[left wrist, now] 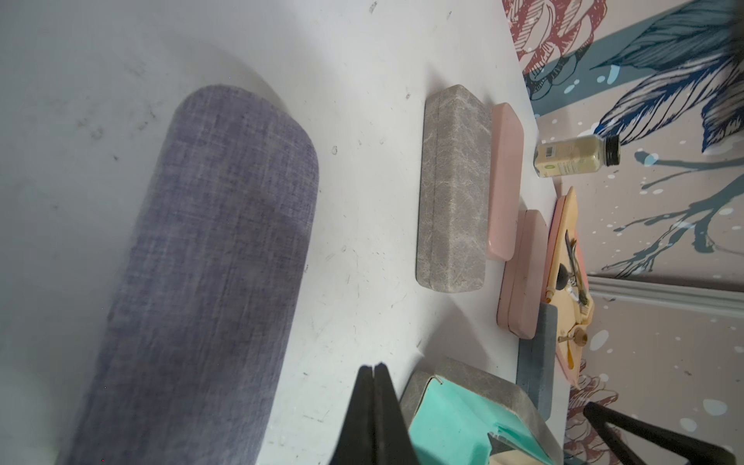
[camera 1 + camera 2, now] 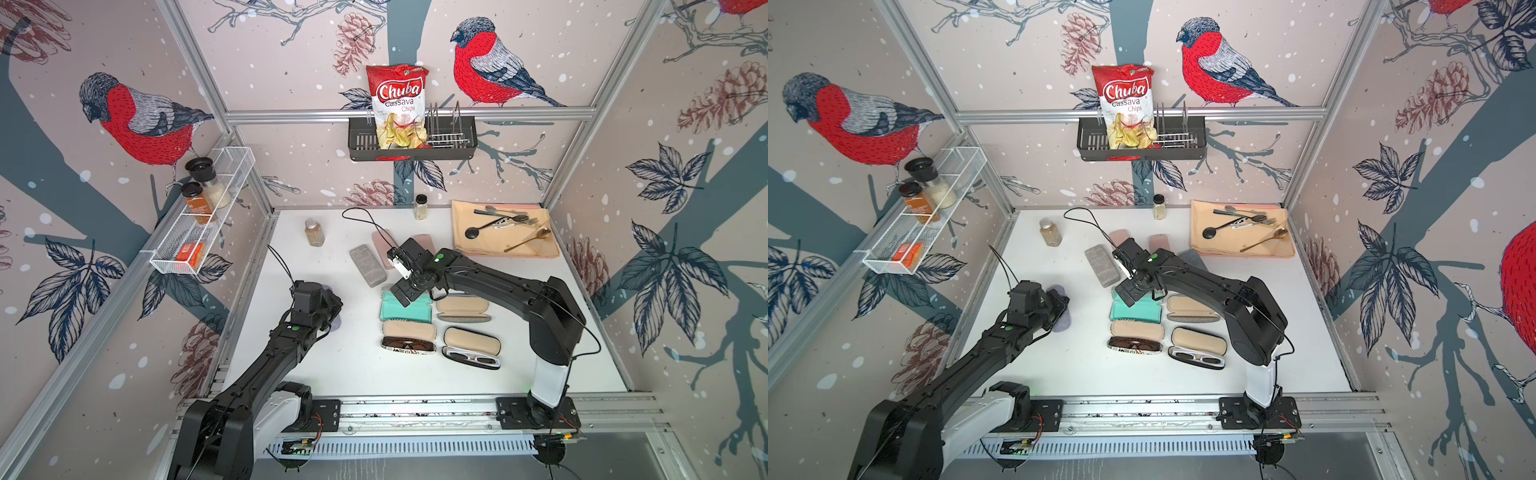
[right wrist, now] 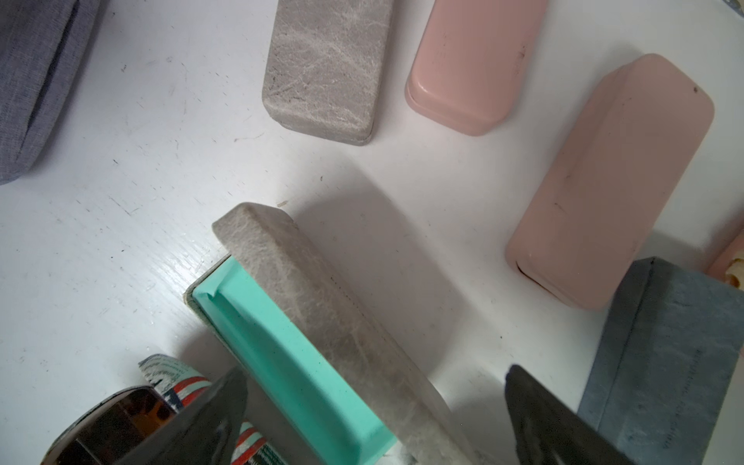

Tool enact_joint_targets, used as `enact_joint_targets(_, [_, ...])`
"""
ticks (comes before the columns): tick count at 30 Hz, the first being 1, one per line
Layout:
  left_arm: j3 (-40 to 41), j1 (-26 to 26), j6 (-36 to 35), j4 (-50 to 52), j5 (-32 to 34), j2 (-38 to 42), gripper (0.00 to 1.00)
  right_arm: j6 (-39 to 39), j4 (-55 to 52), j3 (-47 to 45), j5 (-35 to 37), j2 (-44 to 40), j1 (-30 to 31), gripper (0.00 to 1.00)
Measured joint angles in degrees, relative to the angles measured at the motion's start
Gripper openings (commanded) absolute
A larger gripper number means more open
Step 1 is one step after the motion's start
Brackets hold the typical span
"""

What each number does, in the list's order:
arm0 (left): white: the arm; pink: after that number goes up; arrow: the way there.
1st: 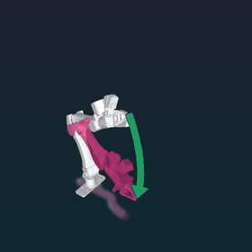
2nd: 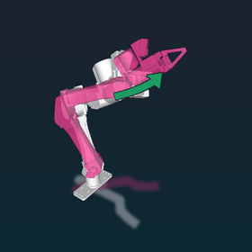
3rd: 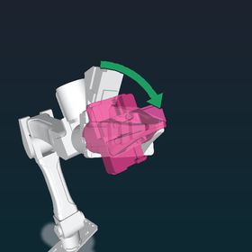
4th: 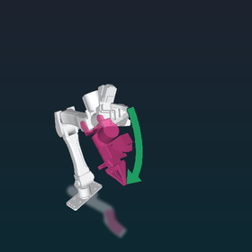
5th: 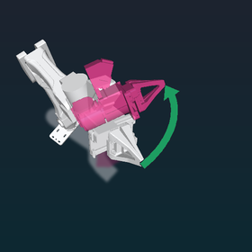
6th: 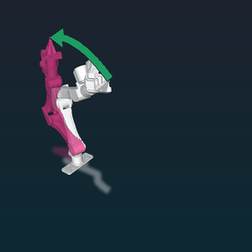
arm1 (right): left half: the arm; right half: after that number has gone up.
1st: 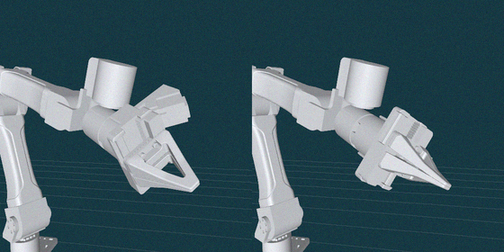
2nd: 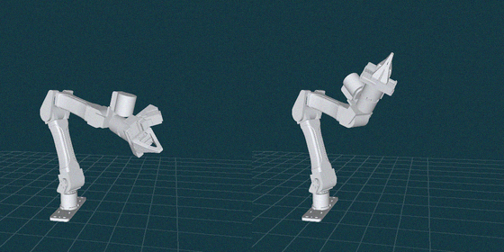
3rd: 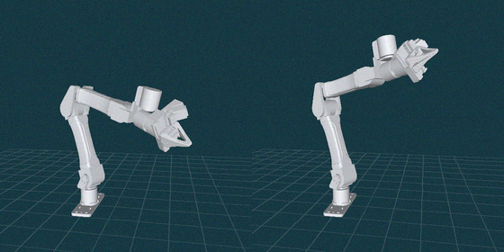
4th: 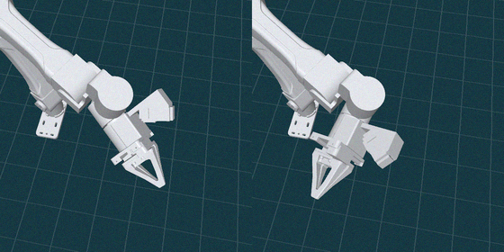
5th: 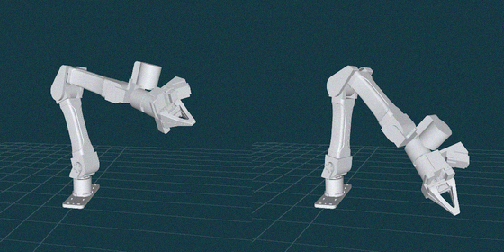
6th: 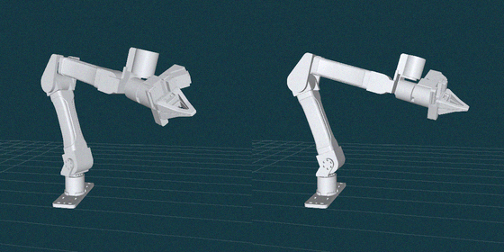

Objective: Close the glasses case
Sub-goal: Move the glasses case to the center of the board.

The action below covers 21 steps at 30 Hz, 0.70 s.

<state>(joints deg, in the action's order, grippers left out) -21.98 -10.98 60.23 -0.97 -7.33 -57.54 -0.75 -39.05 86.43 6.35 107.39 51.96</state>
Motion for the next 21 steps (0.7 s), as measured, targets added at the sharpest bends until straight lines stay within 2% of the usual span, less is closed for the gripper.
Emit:
enact_joint_targets(8, [0.55, 0.00, -0.02, 0.00, 0.00, 0.50, 0.00, 0.83, -0.11, 0.57, -1.09, 2.75, -0.24, 1.00])
enact_joint_targets(13, [0.81, 0.00, -0.02, 0.00, 0.02, 0.70, 0.00, 1.25, -0.33, 1.66, -1.36, 4.28, -0.28, 0.91])
enact_joint_targets(15, [0.98, 0.00, -0.02, 0.02, 0.02, 0.74, 0.00, 2.03, -0.44, 2.01, -1.86, 4.96, -0.31, 0.85])
enact_joint_targets(18, [1.07, 0.00, -0.02, -0.02, 0.02, 0.66, 0.00, 2.19, -0.55, 2.40, -2.40, 5.88, -0.57, 0.70])
enact_joint_targets(21, [1.16, 0.00, 0.00, -0.04, 0.02, 0.17, 0.00, 2.32, -0.74, 2.69, -2.86, 6.51, -0.76, 0.63])
